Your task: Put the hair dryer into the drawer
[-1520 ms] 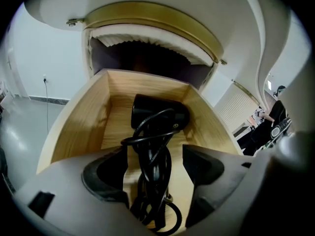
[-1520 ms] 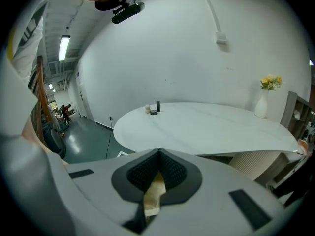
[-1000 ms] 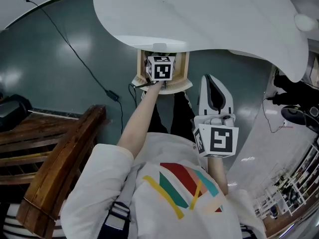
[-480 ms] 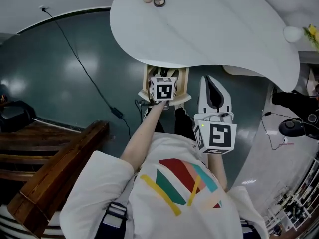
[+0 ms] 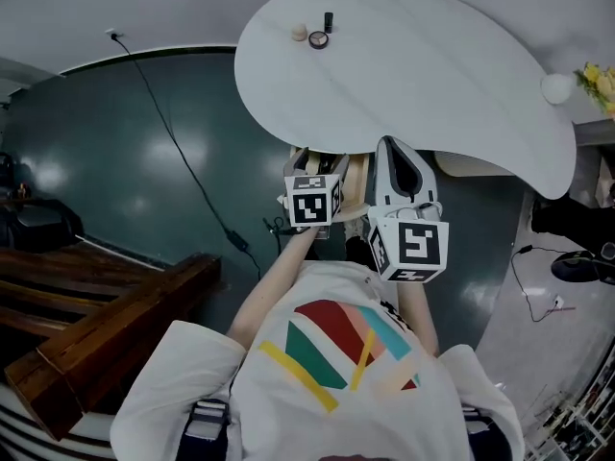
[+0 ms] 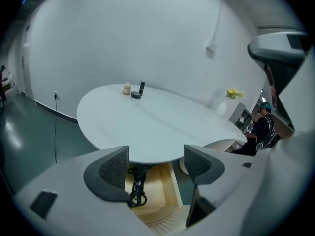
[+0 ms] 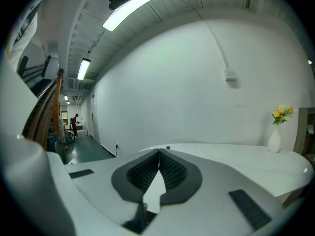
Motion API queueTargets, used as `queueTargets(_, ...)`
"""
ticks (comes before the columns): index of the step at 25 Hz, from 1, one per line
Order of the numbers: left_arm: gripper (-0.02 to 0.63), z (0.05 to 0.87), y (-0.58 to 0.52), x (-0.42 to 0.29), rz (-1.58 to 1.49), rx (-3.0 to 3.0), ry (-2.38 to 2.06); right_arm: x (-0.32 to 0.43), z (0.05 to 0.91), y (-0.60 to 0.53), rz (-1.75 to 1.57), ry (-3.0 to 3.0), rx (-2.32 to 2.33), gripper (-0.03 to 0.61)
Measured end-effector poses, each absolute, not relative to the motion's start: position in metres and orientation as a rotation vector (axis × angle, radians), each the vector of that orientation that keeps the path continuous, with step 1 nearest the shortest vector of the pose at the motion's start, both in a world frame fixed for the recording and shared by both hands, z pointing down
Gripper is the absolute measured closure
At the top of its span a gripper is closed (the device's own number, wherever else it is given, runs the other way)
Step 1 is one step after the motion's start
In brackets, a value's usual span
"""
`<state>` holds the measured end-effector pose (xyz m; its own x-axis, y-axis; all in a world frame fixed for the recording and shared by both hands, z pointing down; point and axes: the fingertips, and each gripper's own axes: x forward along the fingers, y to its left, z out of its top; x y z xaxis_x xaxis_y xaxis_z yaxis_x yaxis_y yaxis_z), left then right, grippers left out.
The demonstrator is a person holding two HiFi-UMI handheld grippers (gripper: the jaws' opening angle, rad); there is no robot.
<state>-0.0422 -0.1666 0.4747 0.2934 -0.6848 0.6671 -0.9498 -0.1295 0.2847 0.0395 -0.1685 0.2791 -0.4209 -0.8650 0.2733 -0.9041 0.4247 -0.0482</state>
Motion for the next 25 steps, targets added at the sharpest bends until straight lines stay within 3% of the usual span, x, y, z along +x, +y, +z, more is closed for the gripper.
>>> queueTargets(7, 0.256, 0.404, -0.198, -0.071, 0.372, 1.921, -1.613, 0.038, 0.266, -0.177, 0.253, -2.522, 1.569, 0.566)
queueTargets(16, 0.262, 0.290, -0.220, -0.051, 0.276, 2.221, -1.658, 0.052, 0.248, -0.187, 0.229, -2.549, 1.636, 0.566)
queueTargets(21, 0.348, 0.233, -0.212, -0.047, 0.143, 2.355, -1.719, 0.054, 0.234, -0.185, 0.189, -2.577, 1.646, 0.566)
queueTargets(25, 0.377, 0.203, -0.204, -0.049, 0.014, 2.420, -1.792, 0.055, 0.222, -0.184, 0.154, -2.601, 1.652, 0.566)
